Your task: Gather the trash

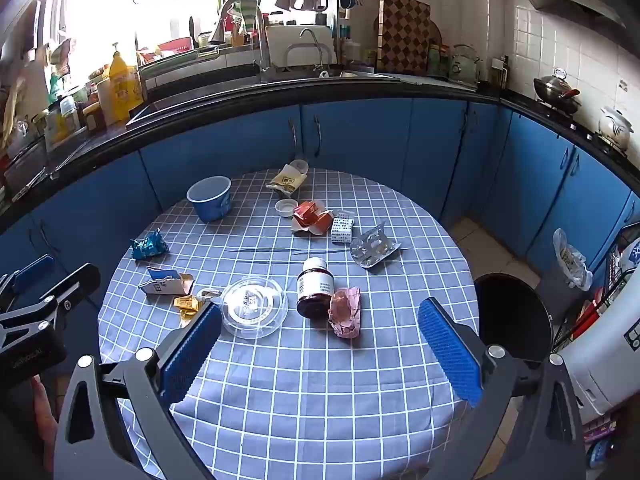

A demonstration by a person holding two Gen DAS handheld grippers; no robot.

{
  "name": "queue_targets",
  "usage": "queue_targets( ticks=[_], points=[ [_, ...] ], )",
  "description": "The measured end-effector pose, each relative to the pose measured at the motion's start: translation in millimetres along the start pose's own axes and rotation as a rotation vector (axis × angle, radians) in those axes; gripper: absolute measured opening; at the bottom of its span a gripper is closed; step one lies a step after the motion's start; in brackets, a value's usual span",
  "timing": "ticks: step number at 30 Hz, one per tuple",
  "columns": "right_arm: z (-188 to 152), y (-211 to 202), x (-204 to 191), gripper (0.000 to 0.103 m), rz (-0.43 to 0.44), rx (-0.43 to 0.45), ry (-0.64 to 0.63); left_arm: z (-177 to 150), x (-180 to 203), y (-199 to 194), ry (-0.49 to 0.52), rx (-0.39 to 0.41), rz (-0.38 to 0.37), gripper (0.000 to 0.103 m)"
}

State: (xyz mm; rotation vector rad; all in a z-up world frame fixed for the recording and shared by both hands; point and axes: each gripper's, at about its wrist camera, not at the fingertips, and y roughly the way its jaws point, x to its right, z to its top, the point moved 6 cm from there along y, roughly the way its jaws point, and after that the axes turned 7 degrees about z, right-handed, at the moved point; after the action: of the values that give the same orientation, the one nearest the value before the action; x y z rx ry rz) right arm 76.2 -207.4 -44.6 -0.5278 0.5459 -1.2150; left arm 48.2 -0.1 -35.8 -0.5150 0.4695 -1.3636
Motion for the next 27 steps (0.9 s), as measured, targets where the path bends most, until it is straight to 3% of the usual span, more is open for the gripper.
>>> queue_targets(
  ticks=[8, 27],
  points=[
    [-0.1, 0.0, 0.2, 0.096, -0.002, 0.000, 0.000, 11.1, 0.8, -8.0, -0.028, 0.017, -0.006, 0.100],
    [-0.4, 0.3, 0.7, 0.096, -0.001, -0.001, 0.000, 0.8, 1.7, -5.6, -0.006, 0.023, -0.021, 0.100]
  ],
)
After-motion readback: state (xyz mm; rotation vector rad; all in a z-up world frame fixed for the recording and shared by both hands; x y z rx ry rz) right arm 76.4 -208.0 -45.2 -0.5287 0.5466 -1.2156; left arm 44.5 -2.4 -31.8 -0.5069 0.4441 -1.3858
